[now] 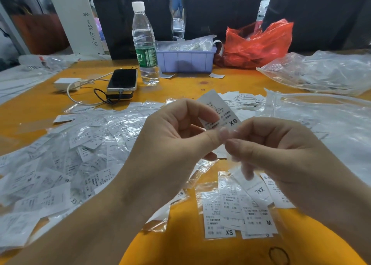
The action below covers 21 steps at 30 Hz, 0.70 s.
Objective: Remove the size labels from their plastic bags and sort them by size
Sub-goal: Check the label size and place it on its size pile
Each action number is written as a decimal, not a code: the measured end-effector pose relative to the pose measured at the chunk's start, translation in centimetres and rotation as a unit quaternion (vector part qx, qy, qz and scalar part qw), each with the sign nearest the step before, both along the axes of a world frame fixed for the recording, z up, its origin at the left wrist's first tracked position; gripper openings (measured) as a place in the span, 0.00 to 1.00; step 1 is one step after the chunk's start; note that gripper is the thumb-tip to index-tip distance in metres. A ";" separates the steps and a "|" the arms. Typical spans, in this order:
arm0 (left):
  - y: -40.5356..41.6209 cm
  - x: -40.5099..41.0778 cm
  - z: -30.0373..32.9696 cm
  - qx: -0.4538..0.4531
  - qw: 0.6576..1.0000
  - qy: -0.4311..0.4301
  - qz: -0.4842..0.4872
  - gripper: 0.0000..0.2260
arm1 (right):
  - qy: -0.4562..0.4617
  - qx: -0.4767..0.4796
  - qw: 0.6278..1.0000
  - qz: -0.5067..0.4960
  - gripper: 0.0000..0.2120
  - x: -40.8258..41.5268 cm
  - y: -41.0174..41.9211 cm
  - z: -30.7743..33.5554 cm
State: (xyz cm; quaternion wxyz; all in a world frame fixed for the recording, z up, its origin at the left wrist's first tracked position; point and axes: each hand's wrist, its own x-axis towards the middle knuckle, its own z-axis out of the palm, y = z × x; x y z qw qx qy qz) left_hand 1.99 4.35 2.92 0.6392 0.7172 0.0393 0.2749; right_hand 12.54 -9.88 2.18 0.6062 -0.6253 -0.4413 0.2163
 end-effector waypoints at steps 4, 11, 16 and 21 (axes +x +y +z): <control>0.4 -0.2 0.2 -0.030 1.000 -0.002 0.008 0.02 | 0.027 0.012 0.999 -0.012 0.05 0.2 -0.1 0.1; 0.6 -0.3 0.3 -0.021 1.000 0.012 0.018 0.09 | 0.068 0.034 0.997 -0.013 0.04 0.6 -0.1 0.1; 0.8 -0.3 0.5 -0.004 1.000 0.016 0.019 0.13 | 0.072 0.022 0.997 -0.007 0.06 0.8 -0.2 0.1; 0.8 -0.3 0.4 0.005 1.000 0.021 0.017 0.14 | 0.069 0.031 0.997 0.013 0.05 0.6 -0.1 0.2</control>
